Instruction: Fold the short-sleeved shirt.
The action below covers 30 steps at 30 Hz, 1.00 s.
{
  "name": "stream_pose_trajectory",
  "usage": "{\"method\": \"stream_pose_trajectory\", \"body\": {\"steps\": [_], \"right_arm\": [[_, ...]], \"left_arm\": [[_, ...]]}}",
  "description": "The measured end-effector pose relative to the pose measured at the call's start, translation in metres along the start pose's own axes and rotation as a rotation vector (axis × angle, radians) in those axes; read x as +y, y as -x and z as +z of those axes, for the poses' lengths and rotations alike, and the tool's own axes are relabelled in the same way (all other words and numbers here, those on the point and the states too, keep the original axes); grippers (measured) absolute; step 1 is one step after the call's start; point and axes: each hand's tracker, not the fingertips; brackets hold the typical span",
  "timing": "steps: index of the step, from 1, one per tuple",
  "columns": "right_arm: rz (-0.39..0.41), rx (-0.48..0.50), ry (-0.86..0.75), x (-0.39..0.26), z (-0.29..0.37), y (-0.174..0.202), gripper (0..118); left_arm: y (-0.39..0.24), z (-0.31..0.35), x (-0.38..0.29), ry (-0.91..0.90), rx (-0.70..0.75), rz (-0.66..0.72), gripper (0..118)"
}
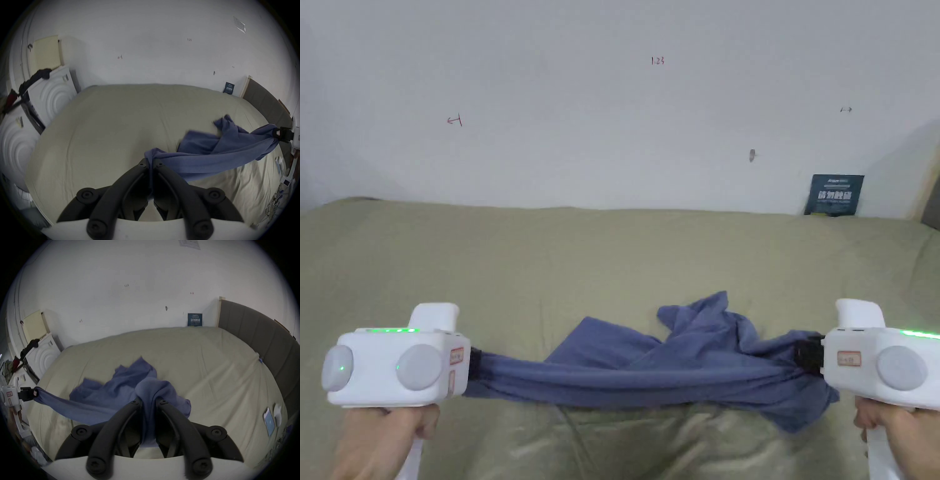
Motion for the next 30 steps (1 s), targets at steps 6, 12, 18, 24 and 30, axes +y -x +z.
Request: {"method": "stream_pose_trajectory", "body": {"steps": [6, 12, 18, 24, 30], "right_arm": [[-0.034, 0.03, 0.081, -0.086, 0.04, -0.007, 16], [-0.019, 0.028, 0.142, -0.142, 0.067, -0.015, 16], [-0.06, 0.004, 0.179, -0.171, 0.073, -0.022, 16], [-0.065, -0.064, 0.173, -0.172, 0.079, -0.022, 73], [-0.079, -0.034, 0.082, -0.169, 0.123, -0.014, 118]], "left_arm": [[0.013, 0.041, -0.087, 0.059, -0.023, 0.022, 0], [0.016, 0.061, -0.141, 0.119, -0.044, 0.038, 0], [0.014, 0.064, -0.162, 0.141, -0.053, 0.036, 0], [0.014, 0.067, -0.166, 0.11, -0.065, 0.062, 20], [0.004, 0.093, -0.16, 0.024, -0.077, 0.03, 115]]}}
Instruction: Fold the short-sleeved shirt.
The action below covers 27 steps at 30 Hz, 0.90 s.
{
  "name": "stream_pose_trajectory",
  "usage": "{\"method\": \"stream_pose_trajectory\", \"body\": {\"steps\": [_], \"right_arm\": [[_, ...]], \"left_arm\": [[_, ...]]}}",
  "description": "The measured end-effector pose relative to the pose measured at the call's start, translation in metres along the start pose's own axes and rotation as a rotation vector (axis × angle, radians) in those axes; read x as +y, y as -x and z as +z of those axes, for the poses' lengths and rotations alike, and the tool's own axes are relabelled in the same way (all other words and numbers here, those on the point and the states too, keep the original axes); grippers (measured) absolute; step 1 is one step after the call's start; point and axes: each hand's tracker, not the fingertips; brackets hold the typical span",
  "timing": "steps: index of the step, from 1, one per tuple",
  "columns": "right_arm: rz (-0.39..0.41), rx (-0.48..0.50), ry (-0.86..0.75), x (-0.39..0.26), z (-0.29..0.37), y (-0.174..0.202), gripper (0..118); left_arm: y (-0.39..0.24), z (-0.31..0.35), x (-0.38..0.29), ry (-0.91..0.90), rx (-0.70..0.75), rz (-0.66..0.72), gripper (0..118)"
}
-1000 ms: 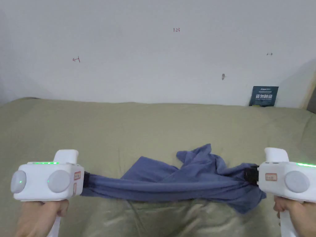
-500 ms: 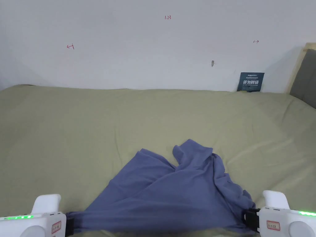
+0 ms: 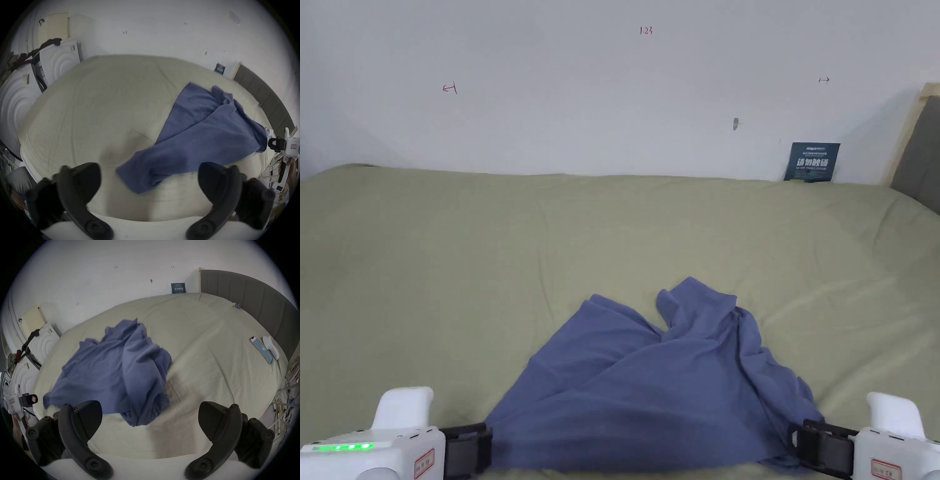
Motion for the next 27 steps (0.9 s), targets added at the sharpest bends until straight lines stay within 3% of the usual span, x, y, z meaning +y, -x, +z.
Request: {"method": "stream_pose_trajectory", "body": {"steps": [3, 4, 5, 6, 7, 8, 10, 14, 27], "right_arm": [[0.054, -0.012, -0.118, -0.004, 0.034, 0.018, 114], [0.068, -0.004, -0.16, -0.007, 0.048, 0.026, 97], [0.094, 0.003, -0.208, -0.011, 0.062, 0.035, 62], [0.113, -0.022, -0.245, -0.015, 0.072, 0.044, 18], [0.14, -0.069, -0.27, -0.019, 0.08, 0.054, 1], [0.144, -0.107, -0.302, -0.026, 0.087, 0.061, 1], [0.155, -0.023, -0.334, -0.033, 0.093, 0.07, 1], [0.204, -0.06, -0.382, -0.051, 0.099, 0.09, 1], [0.219, -0.003, -0.306, -0.084, 0.086, 0.114, 1]], "left_arm": [[-0.008, 0.04, 0.002, -0.103, 0.001, -0.021, 112], [-0.013, 0.055, 0.0, -0.153, -0.001, -0.017, 101], [-0.017, 0.069, -0.002, -0.195, -0.018, -0.026, 79], [-0.019, 0.078, -0.002, -0.205, -0.02, -0.04, 33], [-0.024, 0.087, -0.004, -0.22, -0.015, -0.065, 0], [-0.029, 0.093, -0.012, -0.231, -0.004, -0.068, 0], [-0.035, 0.1, -0.017, -0.234, -0.011, -0.095, 0], [-0.032, 0.113, -0.035, -0.234, 0.064, -0.077, 0], [0.003, 0.105, -0.04, -0.17, 0.044, -0.023, 0]]}}
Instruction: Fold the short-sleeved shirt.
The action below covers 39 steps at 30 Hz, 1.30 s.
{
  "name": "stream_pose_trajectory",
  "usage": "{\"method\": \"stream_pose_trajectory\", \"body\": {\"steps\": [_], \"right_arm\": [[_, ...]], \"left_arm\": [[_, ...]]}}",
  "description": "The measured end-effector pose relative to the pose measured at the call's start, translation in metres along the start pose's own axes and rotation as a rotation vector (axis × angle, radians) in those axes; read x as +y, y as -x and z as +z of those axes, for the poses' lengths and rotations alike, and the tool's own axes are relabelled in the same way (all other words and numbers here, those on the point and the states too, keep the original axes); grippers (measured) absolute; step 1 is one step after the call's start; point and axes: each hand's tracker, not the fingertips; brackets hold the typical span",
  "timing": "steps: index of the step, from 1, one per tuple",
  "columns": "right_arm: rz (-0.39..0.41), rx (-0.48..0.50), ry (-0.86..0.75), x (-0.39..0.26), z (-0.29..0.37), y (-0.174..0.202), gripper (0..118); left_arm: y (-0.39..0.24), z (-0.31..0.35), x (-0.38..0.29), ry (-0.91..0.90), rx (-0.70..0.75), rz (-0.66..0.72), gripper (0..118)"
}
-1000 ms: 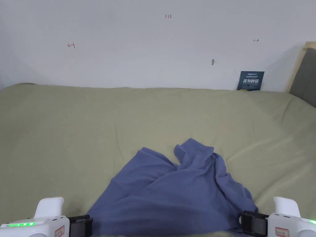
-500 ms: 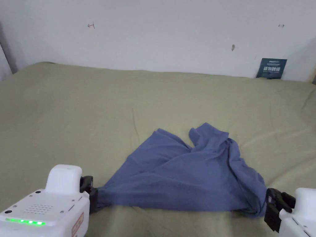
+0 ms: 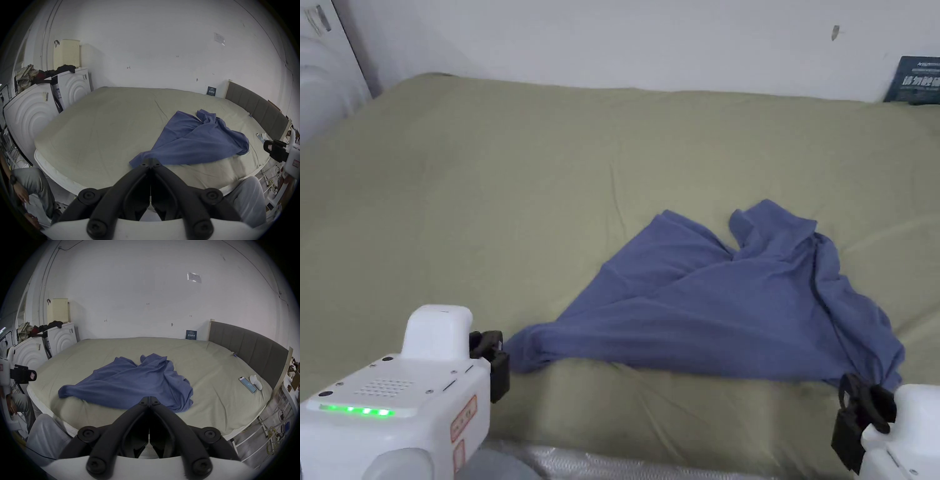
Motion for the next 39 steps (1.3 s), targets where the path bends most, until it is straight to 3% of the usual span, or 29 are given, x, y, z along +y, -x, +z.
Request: {"method": "stream_pose_trajectory", "body": {"steps": [7, 8, 9, 10, 11, 12, 14, 17, 22, 23, 24, 25, 26, 27, 29, 33, 37, 39], "right_arm": [[0.021, 0.034, 0.053, -0.005, -0.016, 0.01, 1], [0.029, 0.039, 0.061, -0.006, -0.019, 0.013, 1], [0.034, 0.041, 0.07, -0.007, -0.021, 0.015, 1], [0.034, 0.044, 0.078, -0.008, -0.024, 0.016, 1], [0.028, 0.05, 0.086, -0.009, -0.027, 0.017, 1], [0.025, 0.057, 0.097, -0.009, -0.03, 0.019, 1], [0.03, 0.054, 0.116, -0.01, -0.035, 0.022, 1], [0.042, 0.057, 0.135, -0.012, -0.042, 0.025, 1], [0.037, 0.062, 0.16, -0.013, -0.048, 0.023, 1], [0.028, 0.062, 0.171, -0.014, -0.05, 0.021, 1], [0.021, 0.065, 0.175, -0.015, -0.05, 0.02, 1], [0.014, 0.063, 0.177, -0.016, -0.051, 0.018, 1], [0.008, 0.061, 0.185, -0.017, -0.052, 0.017, 1], [0.0, 0.062, 0.192, -0.017, -0.053, 0.015, 1], [-0.023, 0.06, 0.198, -0.015, -0.055, 0.01, 1], [-0.056, 0.032, 0.207, 0.003, -0.07, -0.005, 1], [-0.144, -0.026, 0.228, 0.045, -0.117, -0.043, 1], [-0.149, -0.047, 0.233, 0.069, -0.149, -0.064, 1]], "left_arm": [[0.028, -0.063, 0.014, 0.163, -0.07, 0.016, 0], [0.032, -0.077, 0.016, 0.207, -0.104, 0.016, 18], [0.035, -0.089, 0.018, 0.243, -0.1, 0.01, 58], [0.037, -0.106, 0.018, 0.283, -0.109, 0.004, 114], [0.038, -0.124, 0.015, 0.333, -0.114, 0.009, 117], [0.04, -0.132, 0.014, 0.276, -0.122, 0.02, 113], [0.042, -0.162, -0.002, 0.381, -0.082, -0.01, 113], [0.036, -0.178, 0.004, 0.393, -0.063, -0.03, 111], [0.029, -0.184, 0.009, 0.417, -0.099, -0.003, 90], [0.026, -0.182, 0.011, 0.424, -0.099, -0.047, 80], [0.025, -0.179, 0.013, 0.422, -0.09, -0.077, 61], [0.025, -0.173, 0.015, 0.397, -0.119, -0.072, 25], [0.025, -0.171, 0.017, 0.387, -0.163, -0.035, 0], [0.023, -0.171, 0.018, 0.377, -0.171, 0.007, 0], [0.016, -0.166, 0.02, 0.369, -0.128, -0.09, 0], [0.015, -0.161, 0.021, 0.382, -0.145, -0.054, 0], [0.015, -0.161, 0.021, 0.356, -0.137, -0.087, 0], [0.014, -0.162, 0.018, 0.354, -0.145, -0.077, 0]]}}
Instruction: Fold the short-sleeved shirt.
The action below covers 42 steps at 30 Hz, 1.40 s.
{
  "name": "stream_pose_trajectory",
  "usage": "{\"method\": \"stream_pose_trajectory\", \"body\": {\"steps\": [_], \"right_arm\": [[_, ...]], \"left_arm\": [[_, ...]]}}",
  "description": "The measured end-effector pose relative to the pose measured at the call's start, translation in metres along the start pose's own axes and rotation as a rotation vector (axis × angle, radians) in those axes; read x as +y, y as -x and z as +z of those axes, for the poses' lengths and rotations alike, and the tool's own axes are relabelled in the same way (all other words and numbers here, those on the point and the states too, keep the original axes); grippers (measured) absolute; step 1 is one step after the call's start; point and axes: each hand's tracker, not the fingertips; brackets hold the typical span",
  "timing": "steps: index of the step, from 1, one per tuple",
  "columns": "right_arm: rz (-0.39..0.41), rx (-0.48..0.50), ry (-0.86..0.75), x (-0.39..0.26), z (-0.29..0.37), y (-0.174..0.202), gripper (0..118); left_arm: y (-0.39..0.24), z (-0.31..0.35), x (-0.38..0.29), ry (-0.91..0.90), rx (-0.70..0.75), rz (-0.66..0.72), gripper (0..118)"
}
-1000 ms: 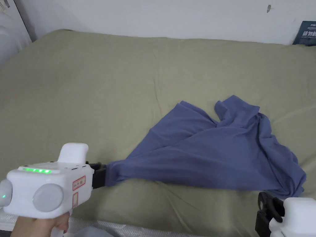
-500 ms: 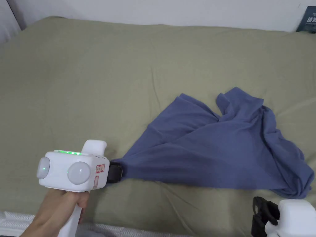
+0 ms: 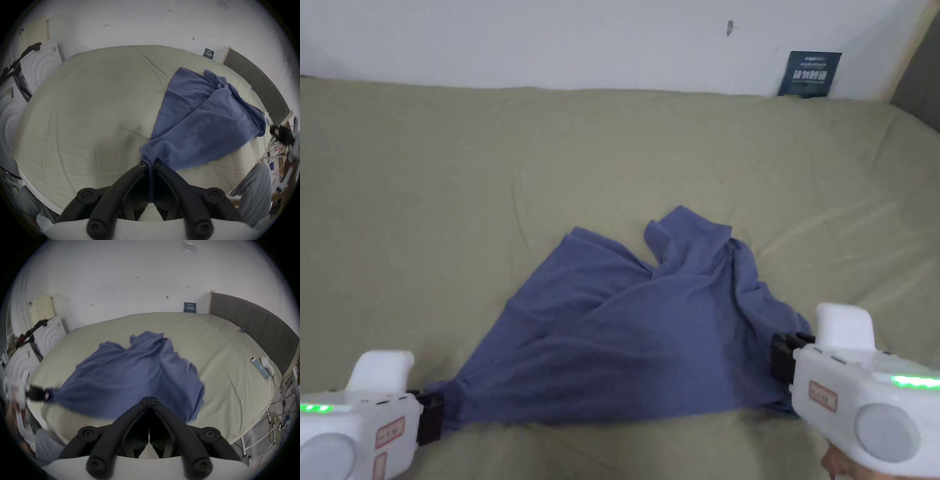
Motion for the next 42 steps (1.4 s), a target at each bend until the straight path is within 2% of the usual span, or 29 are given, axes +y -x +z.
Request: {"method": "stream_pose_trajectory", "body": {"steps": [2, 3, 4, 5, 6, 9, 10, 16, 18, 21, 24, 26, 27, 28, 29, 31, 32, 36, 42], "right_arm": [[0.018, -0.027, 0.018, 0.037, -0.034, -0.014, 5], [0.038, -0.027, 0.033, 0.051, -0.047, -0.018, 22], [0.065, -0.028, 0.049, 0.068, -0.064, -0.025, 72], [0.083, -0.017, 0.068, 0.083, -0.084, -0.028, 110], [0.109, -0.015, 0.119, 0.096, -0.103, -0.032, 118], [0.194, -0.022, 0.171, 0.129, -0.16, -0.04, 118], [0.218, -0.063, 0.218, 0.137, -0.18, -0.039, 118], [0.273, 0.007, 0.271, 0.157, -0.25, -0.024, 118], [0.262, 0.025, 0.317, 0.159, -0.267, -0.015, 118], [0.358, -0.053, 0.374, 0.156, -0.294, -0.005, 118], [0.356, -0.025, 0.396, 0.157, -0.298, -0.001, 116], [0.324, 0.058, 0.434, 0.162, -0.292, 0.001, 97], [0.351, 0.039, 0.418, 0.164, -0.286, 0.003, 81], [0.373, 0.106, 0.42, 0.167, -0.278, 0.004, 43], [0.36, 0.116, 0.402, 0.171, -0.269, 0.005, 5], [0.388, 0.063, 0.354, 0.172, -0.253, 0.008, 5], [0.369, 0.095, 0.362, 0.173, -0.243, 0.007, 5], [0.364, 0.103, 0.288, 0.181, -0.188, -0.002, 5], [0.302, 0.131, 0.108, 0.203, -0.076, -0.023, 5]], "left_arm": [[0.001, -0.003, -0.001, 0.003, 0.0, 0.02, 0], [0.002, -0.003, -0.001, 0.002, -0.006, 0.033, 0], [0.003, -0.004, -0.002, 0.004, -0.009, 0.044, 0], [0.004, -0.004, -0.003, 0.005, -0.012, 0.049, 0], [0.005, -0.004, -0.003, 0.004, -0.015, 0.054, 0], [0.006, -0.004, -0.002, 0.006, -0.018, 0.076, 0], [0.007, -0.005, -0.002, 0.009, -0.02, 0.09, 0], [0.006, -0.01, 0.002, 0.014, -0.02, 0.106, 0], [0.006, -0.012, 0.003, 0.017, -0.018, 0.11, 0], [0.007, -0.016, 0.004, 0.026, -0.018, 0.112, 0], [0.008, -0.018, 0.003, 0.033, -0.021, 0.119, 0], [0.009, -0.018, 0.003, 0.035, -0.023, 0.121, 0], [0.01, -0.018, 0.003, 0.033, -0.029, 0.124, 0], [0.009, -0.018, 0.003, 0.036, -0.027, 0.122, 0], [0.008, -0.018, 0.003, 0.044, -0.026, 0.121, 0], [0.008, -0.018, 0.004, 0.047, -0.028, 0.111, 0], [0.007, -0.018, 0.004, 0.048, -0.025, 0.109, 0], [0.011, -0.014, 0.008, 0.045, -0.036, 0.14, 0], [0.01, 0.025, 0.037, -0.076, -0.016, 0.138, 0]]}}
